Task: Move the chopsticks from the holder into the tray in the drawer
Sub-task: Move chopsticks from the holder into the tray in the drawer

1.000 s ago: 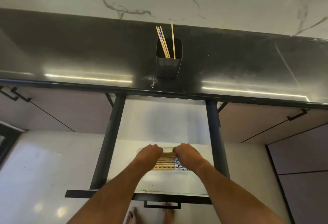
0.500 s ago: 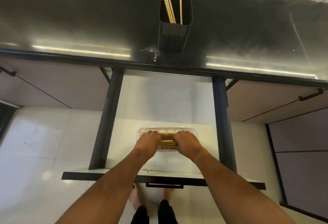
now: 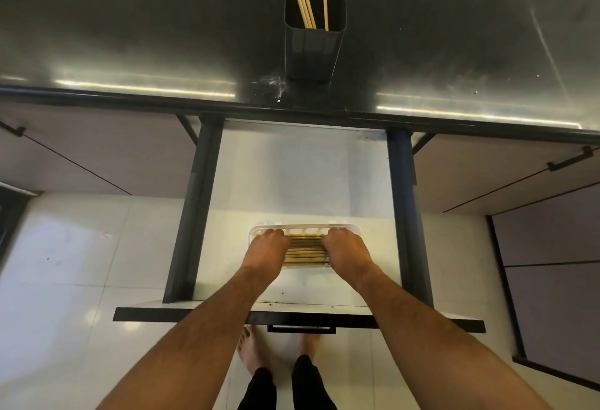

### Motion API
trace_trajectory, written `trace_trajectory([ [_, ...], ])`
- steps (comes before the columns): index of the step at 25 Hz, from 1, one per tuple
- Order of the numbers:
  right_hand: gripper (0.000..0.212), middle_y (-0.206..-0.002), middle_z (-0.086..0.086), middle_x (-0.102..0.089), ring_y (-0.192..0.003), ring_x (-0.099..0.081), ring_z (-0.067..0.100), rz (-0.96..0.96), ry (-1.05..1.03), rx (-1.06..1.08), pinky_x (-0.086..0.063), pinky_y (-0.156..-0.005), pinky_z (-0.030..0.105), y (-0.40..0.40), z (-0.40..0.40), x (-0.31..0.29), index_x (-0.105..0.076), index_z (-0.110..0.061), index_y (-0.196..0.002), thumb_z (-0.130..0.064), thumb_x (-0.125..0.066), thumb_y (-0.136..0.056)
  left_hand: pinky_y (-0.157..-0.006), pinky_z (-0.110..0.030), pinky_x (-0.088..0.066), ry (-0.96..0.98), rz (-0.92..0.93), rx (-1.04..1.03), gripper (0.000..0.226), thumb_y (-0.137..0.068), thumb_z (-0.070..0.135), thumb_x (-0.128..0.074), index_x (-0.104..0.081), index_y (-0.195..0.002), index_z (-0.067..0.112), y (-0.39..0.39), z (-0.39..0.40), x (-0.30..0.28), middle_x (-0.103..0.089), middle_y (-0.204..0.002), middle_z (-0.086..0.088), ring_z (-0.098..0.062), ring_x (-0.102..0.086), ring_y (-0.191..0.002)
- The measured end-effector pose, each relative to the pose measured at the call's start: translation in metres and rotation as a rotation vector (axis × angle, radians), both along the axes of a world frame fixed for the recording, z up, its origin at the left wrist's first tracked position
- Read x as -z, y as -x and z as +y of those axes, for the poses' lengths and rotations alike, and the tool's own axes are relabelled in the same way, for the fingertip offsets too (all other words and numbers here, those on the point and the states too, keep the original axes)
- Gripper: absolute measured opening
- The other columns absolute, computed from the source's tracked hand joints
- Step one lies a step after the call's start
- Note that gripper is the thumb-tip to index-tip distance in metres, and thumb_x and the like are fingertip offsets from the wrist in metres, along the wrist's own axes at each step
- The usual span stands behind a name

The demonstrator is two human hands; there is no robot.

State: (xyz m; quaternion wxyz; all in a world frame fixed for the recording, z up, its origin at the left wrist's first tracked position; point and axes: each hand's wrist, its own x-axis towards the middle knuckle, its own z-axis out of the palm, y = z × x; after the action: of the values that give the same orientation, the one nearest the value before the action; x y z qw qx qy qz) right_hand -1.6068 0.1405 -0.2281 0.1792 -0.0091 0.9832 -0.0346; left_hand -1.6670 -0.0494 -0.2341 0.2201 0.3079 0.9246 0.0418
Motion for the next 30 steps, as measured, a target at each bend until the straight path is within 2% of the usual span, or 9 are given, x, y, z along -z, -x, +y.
trace_trajectory([
  [5, 0.023, -0.105, 0.01, -0.071, -0.096, -0.067, 0.027, -0.017, 0.063, 0.052, -0.055, -0.087, 0.034, 0.001, 0.002, 0.003, -0.075, -0.012, -0.102, -0.004, -0.059, -0.088, -0.087, -0.032, -0.057, -0.05, 0.012, -0.069, 0.025, -0.091, 0.005, -0.062, -0.071, -0.112, 0.016, -0.002, 0.0, 0.004, -0.068, -0.113, -0.006, -0.021, -0.065, -0.099],
  [9, 0.024, -0.107, 0.012, -0.07, -0.098, -0.066, 0.028, -0.026, 0.077, 0.049, -0.055, -0.087, 0.035, 0.001, 0.003, 0.003, -0.074, -0.011, -0.105, -0.005, -0.058, -0.088, -0.092, -0.032, -0.056, -0.068, 0.019, -0.083, 0.029, -0.092, 0.007, -0.064, -0.068, -0.119, 0.015, -0.004, 0.0, 0.009, -0.066, -0.119, -0.006, -0.02, -0.064, -0.104],
  [16, 0.023, -0.107, 0.008, -0.071, -0.101, -0.066, 0.026, -0.02, 0.027, 0.019, -0.051, -0.094, 0.035, 0.005, 0.002, -0.002, -0.075, -0.017, -0.108, -0.013, -0.062, -0.089, -0.089, -0.032, -0.057, -0.037, 0.038, -0.073, 0.028, -0.09, 0.009, -0.067, -0.069, -0.117, 0.017, 0.003, 0.0, 0.008, -0.067, -0.115, -0.003, -0.018, -0.064, -0.101],
  [21, 0.018, -0.105, 0.004, -0.069, -0.095, -0.063, 0.021, 0.122, 0.086, 0.043, -0.053, -0.084, 0.032, 0.002, -0.001, -0.021, -0.071, -0.014, -0.107, -0.017, -0.059, -0.093, -0.08, -0.032, -0.054, -0.095, 0.104, -0.014, 0.018, -0.092, 0.012, -0.062, -0.068, -0.108, 0.018, 0.005, 0.005, -0.015, -0.068, -0.103, -0.001, -0.02, -0.064, -0.092],
  [25, 0.021, -0.106, 0.006, -0.072, -0.094, -0.067, 0.02, 0.302, 0.132, 0.047, -0.057, -0.083, 0.029, 0.013, -0.005, -0.049, -0.072, -0.011, -0.111, -0.024, -0.061, -0.098, -0.075, -0.035, -0.053, -0.272, 0.256, 0.068, 0.01, -0.095, 0.014, -0.062, -0.07, -0.1, 0.01, 0.015, 0.011, -0.051, -0.071, -0.093, -0.007, -0.026, -0.066, -0.082],
  [30, 0.043, -0.119, 0.012, -0.072, -0.104, -0.07, 0.028, 0.533, 0.073, 0.091, -0.056, -0.093, 0.038, 0.047, 0.0, -0.11, -0.069, -0.008, -0.122, -0.034, -0.074, -0.089, -0.095, -0.034, -0.053, -0.425, 0.478, 0.06, 0.025, -0.093, 0.019, -0.065, -0.068, -0.115, 0.008, 0.055, 0.017, -0.114, -0.072, -0.11, -0.009, -0.025, -0.069, -0.098],
])
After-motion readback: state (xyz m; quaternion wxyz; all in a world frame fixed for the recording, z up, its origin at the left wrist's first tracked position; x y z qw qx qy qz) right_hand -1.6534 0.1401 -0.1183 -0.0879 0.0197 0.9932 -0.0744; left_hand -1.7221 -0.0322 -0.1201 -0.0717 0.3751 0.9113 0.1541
